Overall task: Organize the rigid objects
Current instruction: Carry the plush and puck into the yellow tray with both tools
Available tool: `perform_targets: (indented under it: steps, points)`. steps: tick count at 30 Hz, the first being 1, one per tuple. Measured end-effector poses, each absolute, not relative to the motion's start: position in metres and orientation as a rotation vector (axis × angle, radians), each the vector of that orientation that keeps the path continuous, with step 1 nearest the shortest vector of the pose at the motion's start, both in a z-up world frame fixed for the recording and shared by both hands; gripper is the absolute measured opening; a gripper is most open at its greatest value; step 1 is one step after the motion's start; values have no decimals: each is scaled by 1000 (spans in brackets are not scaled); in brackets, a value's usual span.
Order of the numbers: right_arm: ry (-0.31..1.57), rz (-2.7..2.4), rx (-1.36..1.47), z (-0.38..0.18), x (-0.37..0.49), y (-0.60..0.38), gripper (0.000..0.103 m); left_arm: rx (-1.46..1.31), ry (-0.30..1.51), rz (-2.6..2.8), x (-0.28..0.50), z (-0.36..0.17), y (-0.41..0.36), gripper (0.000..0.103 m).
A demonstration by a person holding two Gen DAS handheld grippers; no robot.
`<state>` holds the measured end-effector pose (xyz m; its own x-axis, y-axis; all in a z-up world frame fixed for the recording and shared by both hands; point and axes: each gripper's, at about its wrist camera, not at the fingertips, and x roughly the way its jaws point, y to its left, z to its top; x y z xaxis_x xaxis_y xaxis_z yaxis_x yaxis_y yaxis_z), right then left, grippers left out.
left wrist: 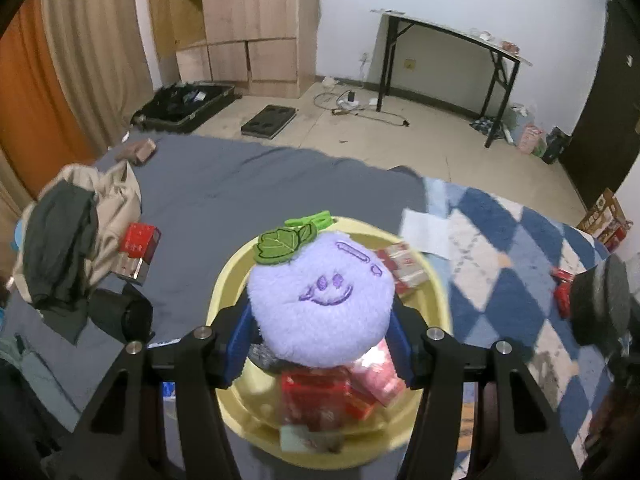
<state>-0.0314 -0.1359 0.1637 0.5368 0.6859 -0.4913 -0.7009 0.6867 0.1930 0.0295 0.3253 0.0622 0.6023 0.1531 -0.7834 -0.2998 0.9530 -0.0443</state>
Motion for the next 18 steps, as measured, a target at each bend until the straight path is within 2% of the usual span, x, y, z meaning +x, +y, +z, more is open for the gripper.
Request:
perform_targets:
  steps: [9, 18]
  points:
    - [670, 906, -151, 109, 12, -7, 73, -303, 908, 287, 38, -10, 372, 59]
    - [686, 926, -230, 77, 40, 40, 73, -360, 894, 267, 31, -40, 383, 60]
